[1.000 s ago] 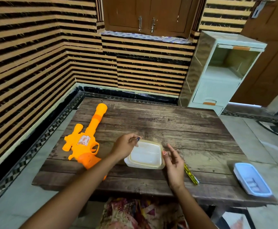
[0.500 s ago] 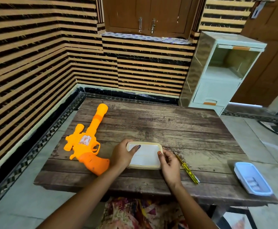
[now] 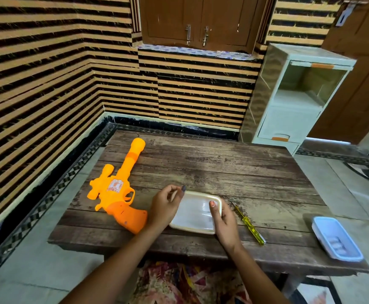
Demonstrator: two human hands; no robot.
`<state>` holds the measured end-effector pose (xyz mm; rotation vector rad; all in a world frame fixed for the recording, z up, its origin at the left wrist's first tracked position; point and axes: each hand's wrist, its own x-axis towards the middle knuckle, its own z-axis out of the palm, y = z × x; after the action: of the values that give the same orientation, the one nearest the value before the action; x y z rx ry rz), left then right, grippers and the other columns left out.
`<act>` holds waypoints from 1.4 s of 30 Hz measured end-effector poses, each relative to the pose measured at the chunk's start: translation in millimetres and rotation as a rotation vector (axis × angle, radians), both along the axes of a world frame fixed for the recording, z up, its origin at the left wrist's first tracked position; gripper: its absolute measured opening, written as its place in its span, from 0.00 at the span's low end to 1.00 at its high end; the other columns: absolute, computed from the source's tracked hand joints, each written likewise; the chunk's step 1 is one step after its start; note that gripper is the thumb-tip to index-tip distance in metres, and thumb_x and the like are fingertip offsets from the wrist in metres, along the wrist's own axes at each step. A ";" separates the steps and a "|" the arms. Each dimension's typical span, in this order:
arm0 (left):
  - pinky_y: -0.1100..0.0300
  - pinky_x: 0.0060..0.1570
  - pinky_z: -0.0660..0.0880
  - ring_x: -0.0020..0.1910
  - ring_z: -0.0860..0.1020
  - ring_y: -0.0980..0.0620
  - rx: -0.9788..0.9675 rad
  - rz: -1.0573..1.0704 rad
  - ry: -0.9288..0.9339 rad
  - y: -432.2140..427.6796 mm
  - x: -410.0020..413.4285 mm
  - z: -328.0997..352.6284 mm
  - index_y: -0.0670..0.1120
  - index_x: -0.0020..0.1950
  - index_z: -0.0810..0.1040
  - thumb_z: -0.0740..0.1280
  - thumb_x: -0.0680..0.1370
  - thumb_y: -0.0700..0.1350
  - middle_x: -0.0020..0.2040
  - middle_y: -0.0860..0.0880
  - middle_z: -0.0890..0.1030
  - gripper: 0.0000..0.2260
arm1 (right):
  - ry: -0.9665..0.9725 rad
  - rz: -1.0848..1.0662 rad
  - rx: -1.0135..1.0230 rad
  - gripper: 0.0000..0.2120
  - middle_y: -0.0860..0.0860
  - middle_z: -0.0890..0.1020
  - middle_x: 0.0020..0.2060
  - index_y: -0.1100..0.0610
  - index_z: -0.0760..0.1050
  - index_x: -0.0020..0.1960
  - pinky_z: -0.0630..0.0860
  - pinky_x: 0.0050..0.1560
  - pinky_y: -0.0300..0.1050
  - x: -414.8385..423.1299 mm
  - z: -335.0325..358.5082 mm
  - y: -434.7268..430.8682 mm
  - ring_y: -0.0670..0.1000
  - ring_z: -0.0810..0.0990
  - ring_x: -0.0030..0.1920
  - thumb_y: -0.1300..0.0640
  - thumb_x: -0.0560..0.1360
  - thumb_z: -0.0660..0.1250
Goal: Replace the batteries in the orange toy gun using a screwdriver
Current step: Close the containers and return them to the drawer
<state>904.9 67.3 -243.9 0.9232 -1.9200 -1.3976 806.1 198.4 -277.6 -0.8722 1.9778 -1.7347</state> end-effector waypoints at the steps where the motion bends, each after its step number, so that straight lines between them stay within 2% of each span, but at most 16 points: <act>1: 0.58 0.31 0.63 0.27 0.70 0.60 0.018 0.024 -0.059 1.6 -2.8 2.1 0.47 0.37 0.74 0.62 0.78 0.50 0.28 0.52 0.71 0.12 | 0.018 0.006 -0.008 0.11 0.49 0.82 0.44 0.51 0.77 0.51 0.75 0.47 0.40 1.3 0.4 1.1 0.45 0.80 0.46 0.48 0.77 0.58; 3: 0.57 0.29 0.58 0.27 0.68 0.54 0.004 0.094 -0.210 7.7 -8.9 6.2 0.45 0.31 0.68 0.55 0.80 0.54 0.26 0.49 0.67 0.21 | 0.049 0.011 -0.018 0.12 0.48 0.81 0.44 0.52 0.76 0.50 0.73 0.46 0.38 2.1 0.3 1.6 0.43 0.78 0.45 0.46 0.78 0.59; 6: 0.57 0.26 0.53 0.24 0.65 0.50 -0.038 0.210 -0.160 19.4 -12.2 5.1 0.45 0.26 0.60 0.56 0.81 0.51 0.23 0.48 0.63 0.23 | 0.049 0.001 -0.009 0.15 0.44 0.80 0.43 0.53 0.76 0.51 0.72 0.48 0.37 1.0 1.3 1.1 0.41 0.77 0.45 0.43 0.76 0.58; 8: 0.57 0.25 0.53 0.26 0.68 0.45 -0.051 0.263 -0.091 22.4 -10.7 1.5 0.41 0.27 0.65 0.58 0.81 0.48 0.23 0.43 0.65 0.23 | 0.050 0.010 -0.008 0.14 0.41 0.80 0.42 0.52 0.75 0.50 0.72 0.47 0.34 0.7 1.0 0.2 0.39 0.76 0.45 0.45 0.78 0.56; 10: 0.57 0.25 0.55 0.33 0.73 0.37 -0.082 0.305 -0.061 22.9 -10.3 -1.4 0.34 0.34 0.72 0.58 0.80 0.46 0.30 0.35 0.73 0.20 | 0.034 0.010 -0.005 0.15 0.43 0.80 0.45 0.52 0.76 0.52 0.71 0.49 0.32 1.0 1.2 -0.3 0.38 0.77 0.48 0.46 0.78 0.55; 12: 0.55 0.28 0.56 0.36 0.75 0.34 -0.116 0.310 -0.059 21.9 -11.6 -4.9 0.34 0.36 0.73 0.58 0.80 0.46 0.35 0.32 0.76 0.19 | 0.041 0.007 0.008 0.16 0.45 0.81 0.45 0.53 0.76 0.52 0.72 0.49 0.34 -0.9 -0.4 -0.5 0.39 0.77 0.47 0.45 0.77 0.54; 16: 0.56 0.29 0.58 0.38 0.77 0.35 -0.129 0.311 -0.130 18.0 -16.1 -8.4 0.34 0.40 0.76 0.58 0.80 0.49 0.38 0.33 0.79 0.20 | 0.045 -0.032 0.063 0.19 0.49 0.82 0.44 0.53 0.76 0.51 0.75 0.47 0.45 -4.2 -6.7 -4.0 0.49 0.79 0.46 0.40 0.76 0.54; 20: 0.58 0.33 0.61 0.43 0.79 0.37 -0.128 0.277 -0.115 17.1 -18.2 -8.4 0.35 0.49 0.80 0.59 0.80 0.49 0.42 0.35 0.81 0.17 | 0.060 -0.083 0.068 0.20 0.48 0.81 0.43 0.55 0.76 0.51 0.74 0.46 0.44 -2.7 -3.2 -4.3 0.46 0.79 0.44 0.40 0.76 0.55; 24: 0.66 0.32 0.67 0.43 0.77 0.48 0.097 0.214 0.074 18.5 -17.2 -14.6 0.43 0.52 0.75 0.65 0.77 0.49 0.43 0.50 0.79 0.10 | 0.009 -0.135 0.006 0.16 0.45 0.78 0.43 0.57 0.70 0.55 0.74 0.44 0.37 -2.2 1.6 -0.1 0.37 0.77 0.42 0.47 0.78 0.52; 26: 0.72 0.35 0.70 0.43 0.77 0.52 0.187 0.185 0.168 25.9 -18.1 -16.6 0.43 0.53 0.73 0.69 0.74 0.50 0.43 0.53 0.79 0.14 | -0.024 -0.147 -0.023 0.08 0.46 0.75 0.41 0.58 0.67 0.52 0.72 0.39 0.32 -2.7 2.4 0.9 0.33 0.74 0.37 0.54 0.81 0.53; 30: 0.71 0.46 0.73 0.50 0.78 0.54 0.281 0.182 0.257 40.8 -29.6 -16.8 0.42 0.59 0.73 0.66 0.76 0.46 0.52 0.49 0.80 0.14 | -0.046 -0.115 -0.081 0.07 0.46 0.70 0.34 0.54 0.65 0.42 0.66 0.39 0.43 -2.2 3.1 4.4 0.42 0.68 0.34 0.50 0.73 0.58; 32: 0.67 0.45 0.73 0.46 0.78 0.54 0.246 0.173 0.222 40.6 -34.3 -15.8 0.43 0.53 0.76 0.66 0.76 0.48 0.46 0.49 0.81 0.10 | -0.088 -0.105 -0.122 0.13 0.48 0.70 0.35 0.54 0.66 0.42 0.67 0.39 0.45 -3.4 2.0 5.1 0.45 0.69 0.37 0.44 0.69 0.60; 33: 0.68 0.39 0.72 0.39 0.78 0.57 0.209 0.122 0.183 40.8 -34.6 -12.8 0.46 0.45 0.77 0.65 0.76 0.49 0.39 0.50 0.80 0.07 | -0.109 -0.108 -0.124 0.15 0.49 0.73 0.37 0.53 0.68 0.44 0.70 0.39 0.46 -3.8 1.8 4.8 0.47 0.71 0.38 0.41 0.69 0.61; 35: 0.72 0.28 0.64 0.26 0.71 0.63 0.113 0.049 0.112 43.2 -34.6 -8.6 0.50 0.34 0.72 0.64 0.77 0.49 0.25 0.54 0.71 0.12 | -0.135 -0.114 -0.122 0.15 0.48 0.77 0.39 0.51 0.71 0.49 0.74 0.40 0.47 -3.8 2.7 3.3 0.48 0.76 0.40 0.40 0.72 0.61; 39: 0.70 0.27 0.63 0.25 0.70 0.62 -0.038 0.101 0.085 49.4 -34.2 -8.8 0.50 0.33 0.70 0.62 0.78 0.50 0.25 0.56 0.70 0.13 | -0.124 -0.114 -0.146 0.10 0.50 0.81 0.44 0.52 0.75 0.52 0.76 0.42 0.40 -3.1 4.9 1.1 0.46 0.79 0.43 0.51 0.79 0.56; 42: 0.69 0.25 0.62 0.25 0.68 0.60 -0.067 0.149 0.067 50.1 -37.4 -10.5 0.51 0.29 0.67 0.62 0.78 0.51 0.25 0.55 0.70 0.17 | -0.113 -0.113 -0.134 0.11 0.52 0.82 0.46 0.52 0.76 0.53 0.77 0.43 0.41 -1.4 7.0 0.7 0.47 0.81 0.45 0.52 0.79 0.56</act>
<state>867.5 117.4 -254.4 0.9546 -1.7986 -1.2551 804.8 199.1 -270.5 -0.6987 1.8885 -1.9543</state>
